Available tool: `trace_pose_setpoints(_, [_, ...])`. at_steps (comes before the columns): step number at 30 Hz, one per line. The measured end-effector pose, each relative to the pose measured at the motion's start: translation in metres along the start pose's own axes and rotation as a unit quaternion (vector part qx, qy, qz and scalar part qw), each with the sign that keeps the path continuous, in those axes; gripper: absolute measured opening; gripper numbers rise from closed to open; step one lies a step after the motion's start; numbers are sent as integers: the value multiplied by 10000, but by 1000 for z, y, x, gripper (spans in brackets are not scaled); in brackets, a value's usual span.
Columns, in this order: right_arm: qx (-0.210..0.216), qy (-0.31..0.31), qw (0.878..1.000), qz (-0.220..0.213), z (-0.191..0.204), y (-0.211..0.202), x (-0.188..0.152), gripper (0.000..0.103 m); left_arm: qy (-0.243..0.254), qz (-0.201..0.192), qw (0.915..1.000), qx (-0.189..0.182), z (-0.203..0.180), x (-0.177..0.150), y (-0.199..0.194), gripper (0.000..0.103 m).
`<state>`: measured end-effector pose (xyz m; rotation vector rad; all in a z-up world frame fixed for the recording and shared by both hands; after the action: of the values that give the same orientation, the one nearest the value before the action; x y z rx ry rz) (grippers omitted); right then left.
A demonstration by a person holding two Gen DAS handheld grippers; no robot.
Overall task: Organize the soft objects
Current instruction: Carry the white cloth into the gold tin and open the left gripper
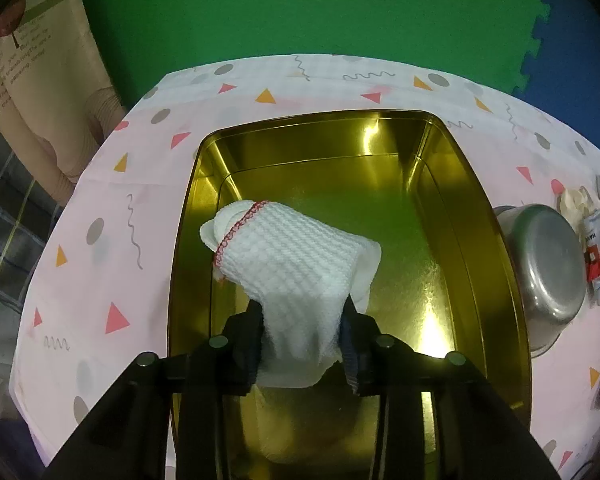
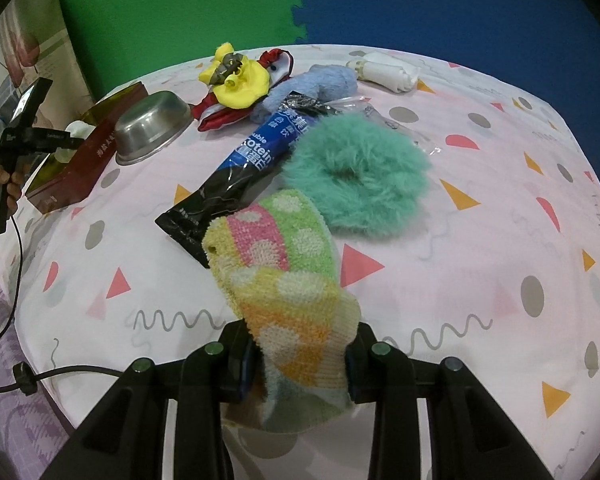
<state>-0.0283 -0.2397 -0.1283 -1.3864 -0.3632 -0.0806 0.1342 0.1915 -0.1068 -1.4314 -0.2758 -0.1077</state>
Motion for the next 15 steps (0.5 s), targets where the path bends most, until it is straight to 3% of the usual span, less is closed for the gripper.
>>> trace_pose_setpoints(2, [-49,11,10000,-19,2,-1,0,33,15,-17,10000,-10,0,0,-1,36])
trace_pose_setpoints(4, [-106,-7,9999,-41,4,-2,-1,32,3,-21,10000,-81,1,-2,-2,49])
trace_pose_setpoints(9, [-118,-2,9999,-64,7,-7,-4,31,-41,-320,9995,-63,0,-9,-21,68])
trace_pose_setpoints(15, [-127,-25,9998,-155,13,-20,-11,30,-295,-575,9977,-224,3,-20,-43,78])
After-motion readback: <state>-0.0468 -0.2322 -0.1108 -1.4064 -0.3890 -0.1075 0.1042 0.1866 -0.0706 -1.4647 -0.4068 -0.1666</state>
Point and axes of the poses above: each gripper's, at about its wrist camera, not at the fingertips, and y roughly the way its jaws point, z to its left, x to its top, the point moved 3 cm from there along y, roughly the way its jaws point, and after that the axes turned 12 degrees about z, right-handed, at the moved point
